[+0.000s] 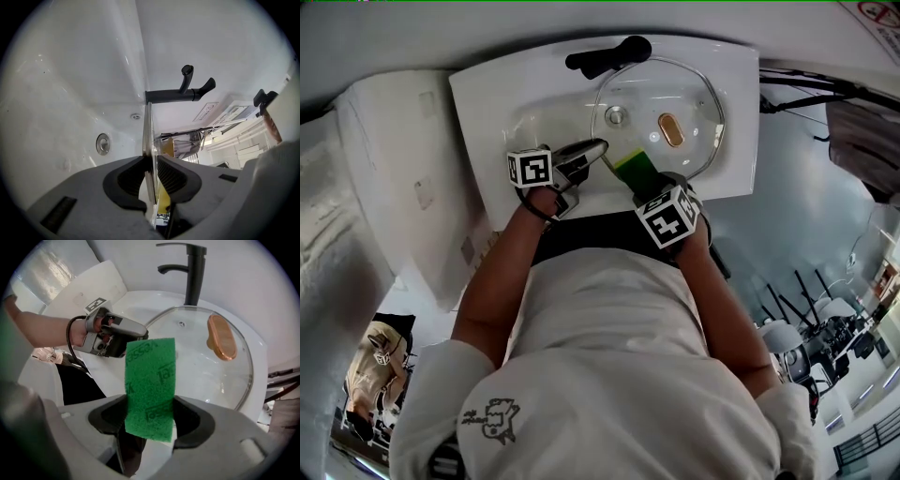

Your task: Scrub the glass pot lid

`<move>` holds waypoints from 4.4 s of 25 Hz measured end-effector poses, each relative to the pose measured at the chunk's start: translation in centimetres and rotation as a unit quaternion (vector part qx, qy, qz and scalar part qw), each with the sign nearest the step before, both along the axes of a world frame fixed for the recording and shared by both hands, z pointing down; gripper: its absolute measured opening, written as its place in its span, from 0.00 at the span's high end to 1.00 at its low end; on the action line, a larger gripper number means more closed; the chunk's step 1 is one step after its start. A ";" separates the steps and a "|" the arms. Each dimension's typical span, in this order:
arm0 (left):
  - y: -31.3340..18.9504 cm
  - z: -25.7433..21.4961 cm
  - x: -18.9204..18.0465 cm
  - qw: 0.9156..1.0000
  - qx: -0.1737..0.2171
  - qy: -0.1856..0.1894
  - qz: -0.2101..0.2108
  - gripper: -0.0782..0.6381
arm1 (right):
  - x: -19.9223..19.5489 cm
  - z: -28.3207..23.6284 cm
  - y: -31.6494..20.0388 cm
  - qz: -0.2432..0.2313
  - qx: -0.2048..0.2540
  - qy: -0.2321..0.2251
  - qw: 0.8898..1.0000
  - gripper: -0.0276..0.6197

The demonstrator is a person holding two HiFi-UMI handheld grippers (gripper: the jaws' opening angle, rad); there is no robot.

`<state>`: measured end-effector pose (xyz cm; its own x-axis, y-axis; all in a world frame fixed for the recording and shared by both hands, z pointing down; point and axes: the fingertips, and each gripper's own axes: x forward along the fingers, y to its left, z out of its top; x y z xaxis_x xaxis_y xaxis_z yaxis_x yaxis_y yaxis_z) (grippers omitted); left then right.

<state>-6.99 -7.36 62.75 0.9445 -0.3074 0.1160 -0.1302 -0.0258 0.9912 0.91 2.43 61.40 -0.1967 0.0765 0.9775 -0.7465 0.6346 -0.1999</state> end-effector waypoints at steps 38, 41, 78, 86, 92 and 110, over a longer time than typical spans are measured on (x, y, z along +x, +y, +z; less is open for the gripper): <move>0.2 -0.4 0.4 1.000 -0.001 0.003 0.020 0.77 | 4.1 -0.5 -2.9 0.021 0.000 -0.001 1.000 0.50; 0.2 -0.4 0.4 1.000 -0.002 0.004 0.021 0.77 | 6.7 0.3 -1.3 0.022 -0.020 0.015 0.999 0.50; 0.3 -0.4 0.3 1.000 -0.012 0.007 0.020 0.77 | -0.3 -3.3 -17.7 -0.617 0.038 0.124 0.776 0.50; 0.3 -0.4 0.5 1.000 -0.010 0.008 0.024 0.77 | -3.1 -2.8 -17.4 -0.693 0.067 0.144 0.703 0.50; 0.3 -0.4 0.5 1.000 -0.008 0.006 0.021 0.77 | -4.2 -0.7 -15.0 -0.713 0.047 0.120 0.689 0.50; 0.4 -0.3 0.3 1.000 -0.007 0.000 0.008 0.77 | 0.2 -1.2 -18.2 -0.525 -0.045 0.022 0.849 0.51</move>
<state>-6.68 -7.01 62.48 0.9493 -0.2902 0.1206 -0.1305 -0.0149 0.9913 1.09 -15.74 60.21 0.0618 0.2617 0.9632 0.2151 0.9389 -0.2689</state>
